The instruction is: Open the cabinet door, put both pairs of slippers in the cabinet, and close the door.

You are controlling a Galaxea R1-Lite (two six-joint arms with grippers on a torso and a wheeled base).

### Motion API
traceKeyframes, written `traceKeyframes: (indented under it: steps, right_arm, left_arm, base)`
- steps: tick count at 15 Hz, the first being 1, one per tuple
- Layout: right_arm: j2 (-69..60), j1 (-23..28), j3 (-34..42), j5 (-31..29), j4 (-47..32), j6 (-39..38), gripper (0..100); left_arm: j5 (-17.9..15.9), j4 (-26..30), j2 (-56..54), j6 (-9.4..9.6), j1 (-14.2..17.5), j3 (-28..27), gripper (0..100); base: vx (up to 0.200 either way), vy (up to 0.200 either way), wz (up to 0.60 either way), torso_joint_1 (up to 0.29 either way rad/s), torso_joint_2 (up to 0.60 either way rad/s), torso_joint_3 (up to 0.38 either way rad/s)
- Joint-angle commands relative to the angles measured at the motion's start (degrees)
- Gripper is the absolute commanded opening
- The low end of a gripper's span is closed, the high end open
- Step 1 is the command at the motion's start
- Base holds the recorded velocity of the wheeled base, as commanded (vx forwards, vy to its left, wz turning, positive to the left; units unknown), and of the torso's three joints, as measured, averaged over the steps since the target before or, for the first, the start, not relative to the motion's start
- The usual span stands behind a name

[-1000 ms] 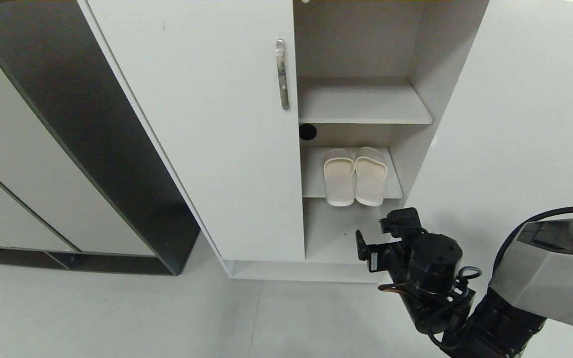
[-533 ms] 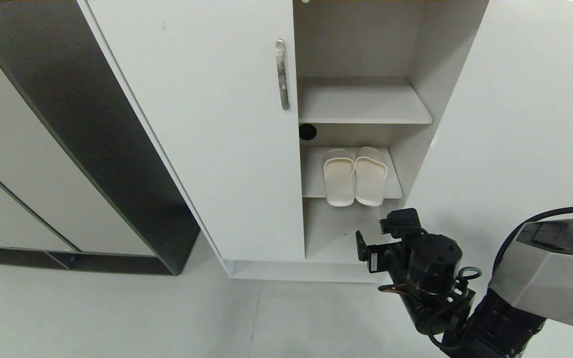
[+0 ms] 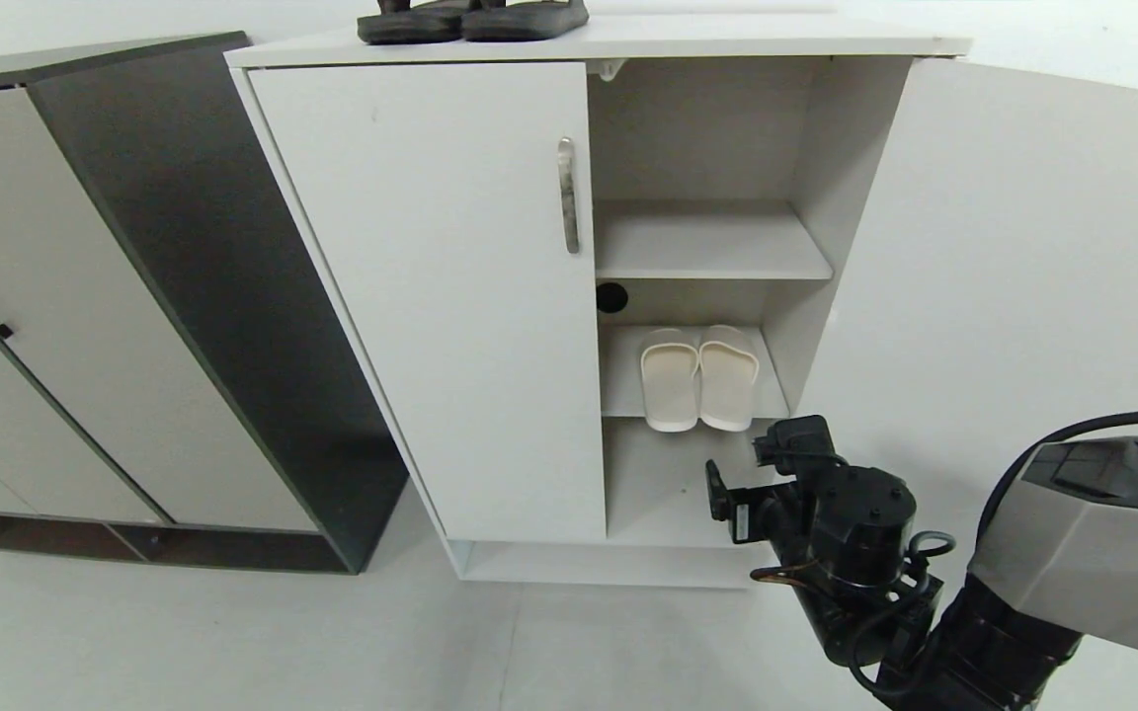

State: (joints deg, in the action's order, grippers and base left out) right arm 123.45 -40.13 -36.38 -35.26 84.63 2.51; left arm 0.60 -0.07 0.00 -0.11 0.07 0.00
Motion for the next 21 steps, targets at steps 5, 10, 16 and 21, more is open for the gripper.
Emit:
traceKeyframes:
  steps: [5, 10, 16, 21]
  right_arm:
    - [-0.23, -0.03, 1.31, 0.10, 0.01, 0.04, 100]
    - [-2.25, 0.05, 3.95, 5.02, 0.45, -0.40, 100]
    - [-1.73, 0.05, 4.03, 5.02, 0.89, -0.31, 100]
    - [-1.46, 0.05, 4.03, 5.02, 0.89, -0.14, 100]
  left_arm:
    - [0.11, -0.01, 0.09, 0.11, 0.01, 0.00, 0]
    - [0.11, -0.01, 0.09, 0.11, 0.01, 0.00, 0]
    - [0.02, -0.01, 0.09, 0.11, 0.01, 0.00, 0]
    - [0.11, -0.01, 0.09, 0.11, 0.01, 0.00, 0]
  base:
    - [0.000, 0.000, 0.00, 0.002, 0.00, 0.204]
    - [0.000, 0.000, 0.00, 0.002, 0.00, 0.143]
    - [0.000, 0.200, 0.00, 0.002, 0.01, 0.047]
    - [0.000, 0.200, 0.00, 0.005, 0.01, 0.015]
